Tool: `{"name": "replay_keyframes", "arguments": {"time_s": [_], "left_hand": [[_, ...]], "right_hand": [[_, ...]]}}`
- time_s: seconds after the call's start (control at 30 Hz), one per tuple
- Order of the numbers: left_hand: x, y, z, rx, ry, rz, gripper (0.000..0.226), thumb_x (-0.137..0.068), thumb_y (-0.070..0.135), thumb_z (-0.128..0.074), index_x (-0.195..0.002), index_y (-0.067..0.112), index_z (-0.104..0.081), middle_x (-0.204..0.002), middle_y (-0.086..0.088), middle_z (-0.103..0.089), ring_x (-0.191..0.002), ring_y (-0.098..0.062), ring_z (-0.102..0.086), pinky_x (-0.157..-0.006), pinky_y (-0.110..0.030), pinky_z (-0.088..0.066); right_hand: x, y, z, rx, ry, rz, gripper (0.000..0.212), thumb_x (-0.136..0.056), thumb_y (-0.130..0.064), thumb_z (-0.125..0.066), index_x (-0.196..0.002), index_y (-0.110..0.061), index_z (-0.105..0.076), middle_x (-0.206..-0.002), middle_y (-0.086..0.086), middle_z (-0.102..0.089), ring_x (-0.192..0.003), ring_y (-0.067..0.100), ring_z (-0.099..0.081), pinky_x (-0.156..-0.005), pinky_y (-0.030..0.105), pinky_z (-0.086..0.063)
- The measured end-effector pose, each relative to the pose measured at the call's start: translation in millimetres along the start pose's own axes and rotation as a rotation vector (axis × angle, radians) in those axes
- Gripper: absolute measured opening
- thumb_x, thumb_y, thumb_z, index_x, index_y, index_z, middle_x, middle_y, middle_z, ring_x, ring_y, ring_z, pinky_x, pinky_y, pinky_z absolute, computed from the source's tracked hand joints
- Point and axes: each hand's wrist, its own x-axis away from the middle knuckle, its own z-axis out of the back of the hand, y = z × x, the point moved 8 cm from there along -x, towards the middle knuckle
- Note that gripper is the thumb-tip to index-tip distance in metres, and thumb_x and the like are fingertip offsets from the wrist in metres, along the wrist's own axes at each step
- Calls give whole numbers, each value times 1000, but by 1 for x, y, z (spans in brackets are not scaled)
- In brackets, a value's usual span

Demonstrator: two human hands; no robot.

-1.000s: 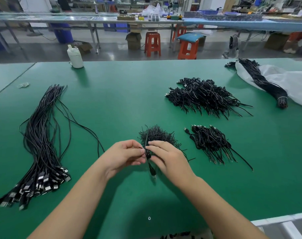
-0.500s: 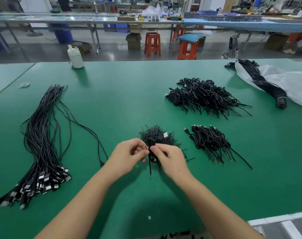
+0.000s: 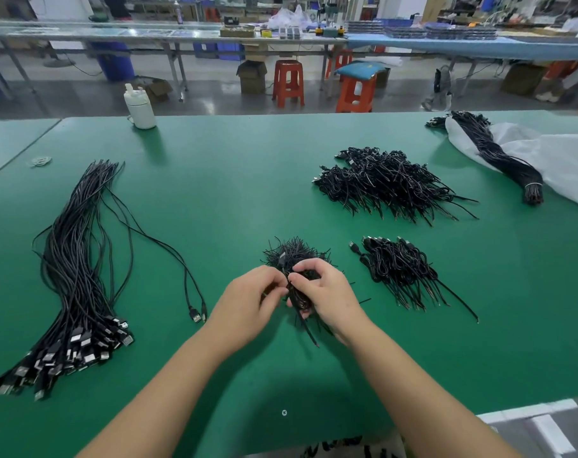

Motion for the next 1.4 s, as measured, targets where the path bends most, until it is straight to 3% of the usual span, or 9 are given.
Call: {"name": "replay_keyframes", "arguments": {"time_s": [0.1,0.2,0.3,0.5,0.77,0.87,1.1,1.3,1.4], "left_hand": [[-1,-6,-3,91,-36,67,15,-92,14,-65,-84,26,-58,-75,10,-62,-72,-9,-58,-72,-28,-50],[-2,-20,-4,181,-30,211,25,-91,12,-65,-79,32,-57,-70,5,-66,-63,-8,-58,-67,-24,-50],[-3,-38,-6,374,-19,393,17,-92,6,-64,-82,19,-62,-69,-4,-69,-62,-19,-63,-66,-32,-54],[0,-34,-16,643,-150,418,6,-94,5,-63,-88,6,-61,-68,-9,-68,-64,-16,-63,-63,-28,-52],[-6,-16,-1,266,-79,178,19,-93,15,-64,-82,29,-56,-70,-1,-62,-64,-11,-59,-65,-26,-47],[-7,-6,2,186,-49,80,18,-91,15,-64,-82,28,-55,-75,7,-62,-71,-14,-60,-73,-30,-51],[-8,-30,0,393,14,357,19,-92,8,-63,-82,23,-60,-71,1,-69,-64,-19,-61,-71,-31,-51],[-6,-38,-8,595,-118,447,9,-95,9,-63,-86,12,-61,-68,-6,-67,-62,-15,-61,-71,-36,-42],[-5,-35,-8,536,-134,401,12,-94,12,-65,-84,18,-60,-67,-1,-62,-64,-13,-58,-66,-30,-42]], "right_hand": [[-1,1,-1,-18,-54,-7,7,-100,-15,-57,-97,-10,-60,-66,16,-68,-47,20,-60,-43,26,-47],[-1,3,-5,-136,-138,-26,21,-104,-13,-46,-104,-6,-66,-79,16,-72,-67,25,-68,-61,30,-58],[3,1,-13,-211,-250,-12,17,-98,-5,-56,-113,-3,-64,-89,16,-72,-82,25,-71,-72,27,-59],[0,-5,4,132,-111,107,8,-90,-11,-71,-83,-17,-72,-66,-1,-60,-47,17,-50,-49,26,-42],[-6,3,1,-2,-56,38,22,-95,-20,-65,-117,-17,-63,-54,4,-60,-41,14,-42,-40,23,-38],[-5,1,1,-71,-50,51,8,-94,-16,-66,-96,-23,-67,-66,12,-69,-48,18,-54,-42,21,-41],[0,0,-13,-235,-230,30,23,-94,1,-60,-113,-9,-68,-90,11,-75,-82,21,-73,-71,25,-57],[0,-2,-8,-37,-158,58,19,-93,6,-59,-96,-7,-72,-70,-3,-70,-63,9,-63,-62,22,-53],[3,-14,-1,287,-96,169,20,-96,-13,-64,-80,-24,-69,-61,-16,-58,-59,1,-49,-60,17,-41]]}}
